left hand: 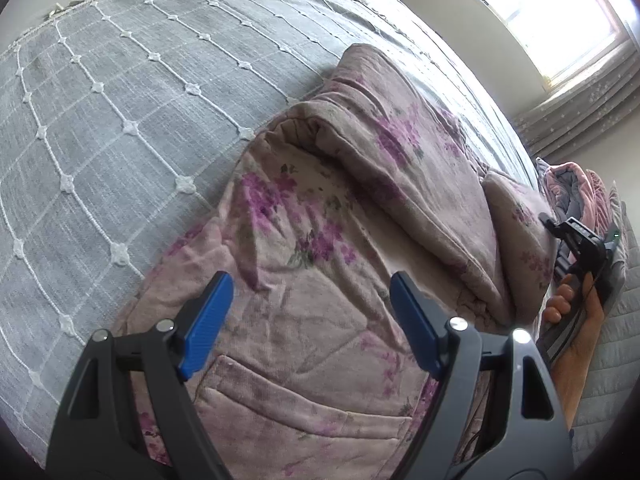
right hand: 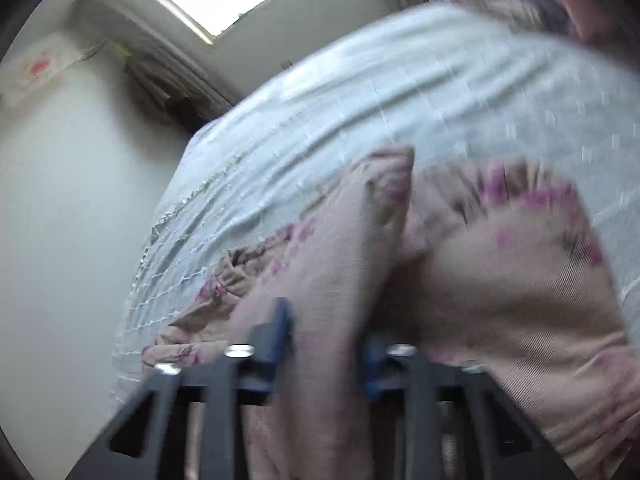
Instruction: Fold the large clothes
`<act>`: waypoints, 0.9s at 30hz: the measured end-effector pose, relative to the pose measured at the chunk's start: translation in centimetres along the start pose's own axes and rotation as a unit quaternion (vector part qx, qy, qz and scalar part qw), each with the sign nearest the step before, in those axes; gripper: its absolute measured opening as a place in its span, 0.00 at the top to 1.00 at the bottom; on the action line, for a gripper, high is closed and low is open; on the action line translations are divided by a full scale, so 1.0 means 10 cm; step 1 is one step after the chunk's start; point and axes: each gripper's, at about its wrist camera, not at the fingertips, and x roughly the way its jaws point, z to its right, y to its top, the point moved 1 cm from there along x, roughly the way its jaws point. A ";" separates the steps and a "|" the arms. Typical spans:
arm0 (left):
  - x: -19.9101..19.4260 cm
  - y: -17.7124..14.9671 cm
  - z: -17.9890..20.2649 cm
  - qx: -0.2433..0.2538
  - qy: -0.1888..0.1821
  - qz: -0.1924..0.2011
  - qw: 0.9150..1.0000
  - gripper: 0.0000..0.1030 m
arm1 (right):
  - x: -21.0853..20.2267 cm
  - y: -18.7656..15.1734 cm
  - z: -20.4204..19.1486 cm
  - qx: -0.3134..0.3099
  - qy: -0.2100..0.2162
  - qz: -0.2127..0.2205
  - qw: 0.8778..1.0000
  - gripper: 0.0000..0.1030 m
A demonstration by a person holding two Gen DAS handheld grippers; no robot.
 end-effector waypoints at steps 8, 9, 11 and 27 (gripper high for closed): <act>-0.04 0.04 -0.14 -0.026 -0.011 0.002 1.000 0.22 | -0.26 -1.05 -1.31 -0.367 0.022 -0.017 0.930 0.81; -0.04 0.05 -0.15 -0.029 -0.011 0.001 1.000 0.22 | -0.23 -1.24 -1.39 -0.404 0.012 -0.032 0.914 0.80; -0.05 0.06 -0.19 -0.037 -0.013 0.002 0.999 0.22 | -0.21 -1.51 -1.43 -0.454 -0.005 -0.058 0.889 0.79; -0.05 0.09 -0.26 -0.045 -0.017 0.002 0.999 0.22 | -1.01 -1.35 -0.66 -0.289 0.093 -0.075 0.950 0.33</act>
